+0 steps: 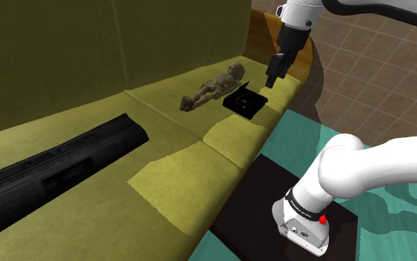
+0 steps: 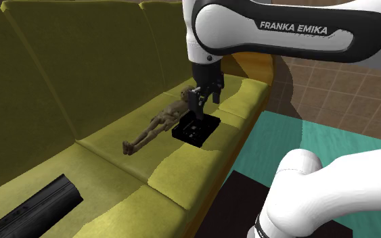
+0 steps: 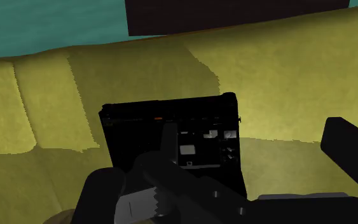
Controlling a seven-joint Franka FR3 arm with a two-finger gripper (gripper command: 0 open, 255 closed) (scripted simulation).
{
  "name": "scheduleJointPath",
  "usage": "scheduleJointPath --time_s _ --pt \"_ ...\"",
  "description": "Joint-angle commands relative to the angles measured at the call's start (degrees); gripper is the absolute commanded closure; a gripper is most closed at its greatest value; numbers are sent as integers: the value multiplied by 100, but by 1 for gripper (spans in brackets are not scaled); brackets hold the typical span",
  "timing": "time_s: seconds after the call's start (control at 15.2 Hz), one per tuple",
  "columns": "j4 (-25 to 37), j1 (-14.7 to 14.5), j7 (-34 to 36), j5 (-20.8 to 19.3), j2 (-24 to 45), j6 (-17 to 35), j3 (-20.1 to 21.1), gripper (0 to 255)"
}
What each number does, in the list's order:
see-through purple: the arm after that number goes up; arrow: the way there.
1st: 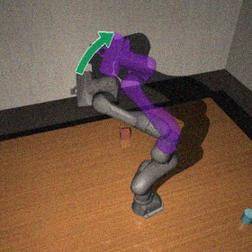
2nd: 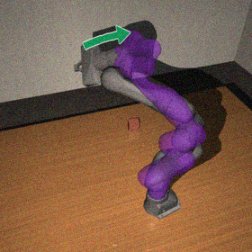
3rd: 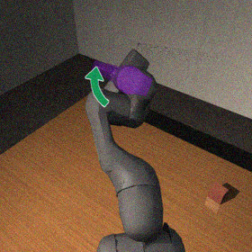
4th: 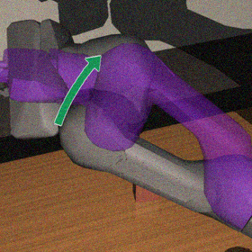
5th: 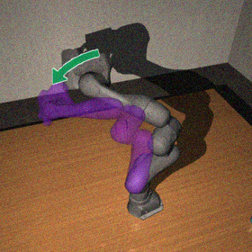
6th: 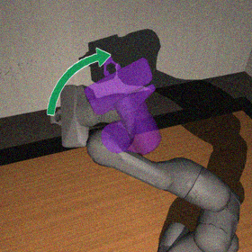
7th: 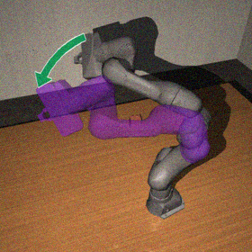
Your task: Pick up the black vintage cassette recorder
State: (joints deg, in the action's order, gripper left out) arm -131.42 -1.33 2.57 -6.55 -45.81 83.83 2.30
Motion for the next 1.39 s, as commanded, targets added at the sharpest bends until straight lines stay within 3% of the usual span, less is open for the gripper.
scheduleJointPath --time_s 0.0,0.59,1.19,1.25,1.32 --pt "0 0 0 0 0 0 0 0" --pt "-375 954 3203 1401 810 2212 251 0" --pt "-972 938 3157 1442 788 2786 280 0" --pt "-972 937 3160 1443 789 2787 282 255" --pt "-973 936 3161 1443 785 2784 282 255"
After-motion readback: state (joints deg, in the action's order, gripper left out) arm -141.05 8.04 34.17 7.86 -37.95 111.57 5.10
